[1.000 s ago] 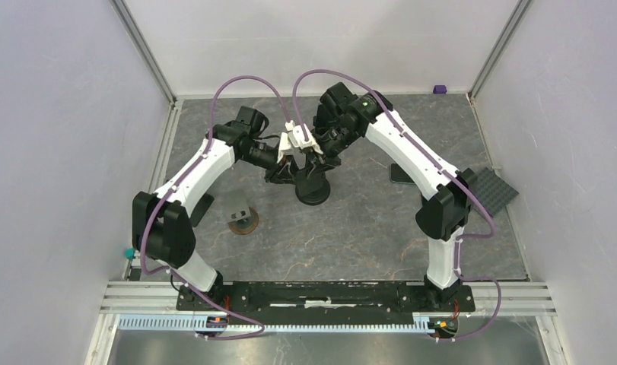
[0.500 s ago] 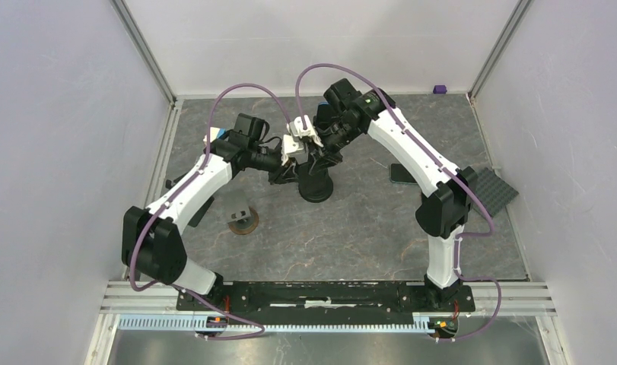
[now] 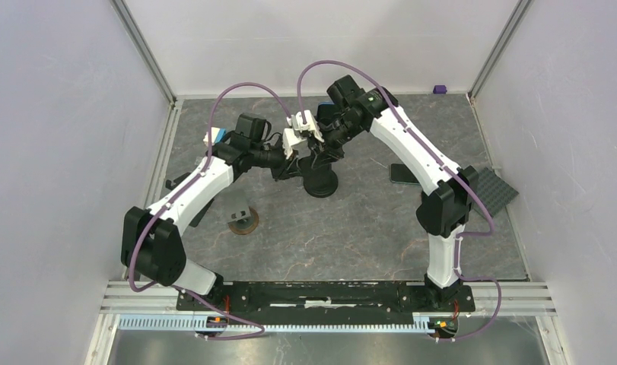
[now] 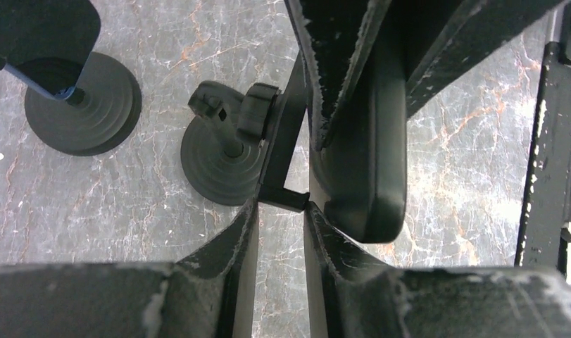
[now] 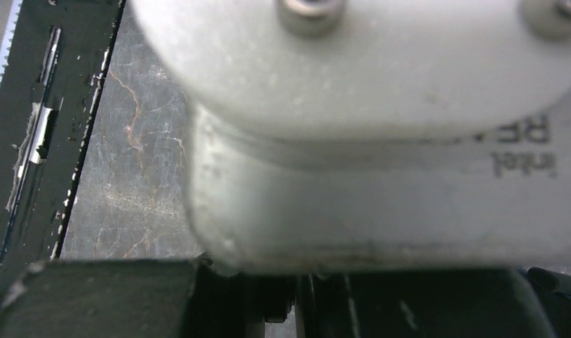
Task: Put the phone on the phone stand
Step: Install the phone on the phone stand.
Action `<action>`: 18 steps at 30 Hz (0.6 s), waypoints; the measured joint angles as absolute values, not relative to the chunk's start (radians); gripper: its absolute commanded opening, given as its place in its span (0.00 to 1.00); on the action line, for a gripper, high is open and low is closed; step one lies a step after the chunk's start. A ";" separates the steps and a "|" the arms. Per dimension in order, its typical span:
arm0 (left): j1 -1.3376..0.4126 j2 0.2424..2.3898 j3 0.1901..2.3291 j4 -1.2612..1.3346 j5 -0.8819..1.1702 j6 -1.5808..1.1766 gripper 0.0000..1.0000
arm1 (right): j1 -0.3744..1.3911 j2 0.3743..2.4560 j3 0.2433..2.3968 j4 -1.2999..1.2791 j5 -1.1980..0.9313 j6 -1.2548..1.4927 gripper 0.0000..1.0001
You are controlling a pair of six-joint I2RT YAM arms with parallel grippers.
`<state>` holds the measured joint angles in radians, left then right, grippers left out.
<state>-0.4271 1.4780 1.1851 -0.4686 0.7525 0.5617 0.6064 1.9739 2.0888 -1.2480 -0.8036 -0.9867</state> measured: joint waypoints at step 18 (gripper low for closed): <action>-0.476 1.471 1.085 -0.343 0.664 0.378 0.33 | 0.569 1.997 2.075 -1.183 -0.748 -0.970 0.00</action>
